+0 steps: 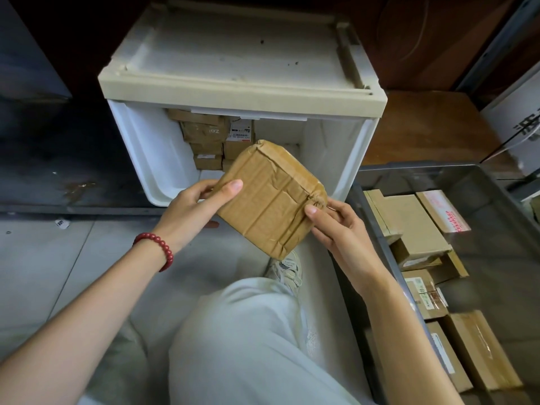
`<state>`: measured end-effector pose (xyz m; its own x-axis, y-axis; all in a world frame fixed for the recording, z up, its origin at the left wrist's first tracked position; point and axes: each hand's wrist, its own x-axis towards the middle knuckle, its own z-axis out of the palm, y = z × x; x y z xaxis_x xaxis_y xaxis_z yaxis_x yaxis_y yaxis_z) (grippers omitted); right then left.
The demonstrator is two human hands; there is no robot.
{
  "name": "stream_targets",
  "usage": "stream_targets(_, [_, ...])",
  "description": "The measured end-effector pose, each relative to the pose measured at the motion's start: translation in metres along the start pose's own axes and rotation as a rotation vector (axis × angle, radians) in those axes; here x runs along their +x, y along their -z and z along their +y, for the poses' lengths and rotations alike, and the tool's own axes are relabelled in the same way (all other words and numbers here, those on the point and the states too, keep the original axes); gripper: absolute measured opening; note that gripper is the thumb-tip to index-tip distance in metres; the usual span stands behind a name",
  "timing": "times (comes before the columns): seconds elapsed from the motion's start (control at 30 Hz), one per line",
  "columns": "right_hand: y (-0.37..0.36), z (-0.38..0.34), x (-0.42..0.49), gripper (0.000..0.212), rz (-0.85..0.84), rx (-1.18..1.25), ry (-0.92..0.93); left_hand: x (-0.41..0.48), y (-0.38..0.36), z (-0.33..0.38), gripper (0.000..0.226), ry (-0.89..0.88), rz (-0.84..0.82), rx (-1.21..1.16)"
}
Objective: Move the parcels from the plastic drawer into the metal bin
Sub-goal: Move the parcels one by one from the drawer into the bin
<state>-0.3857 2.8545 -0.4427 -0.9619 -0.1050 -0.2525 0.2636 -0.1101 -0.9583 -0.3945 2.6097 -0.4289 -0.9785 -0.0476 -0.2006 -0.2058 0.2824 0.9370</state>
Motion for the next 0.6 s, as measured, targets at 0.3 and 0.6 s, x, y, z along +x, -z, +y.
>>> stream_targets(0.3, [-0.001,-0.003,0.001,0.062,0.081,0.131,-0.104,0.002,-0.01,0.015,0.074,-0.174,-0.045,-0.091])
stream_targets(0.6, [-0.001,-0.007,-0.003,0.039,0.236,-0.067,-0.044,0.012,-0.016,0.015,0.066,-0.203,-0.11,-0.064])
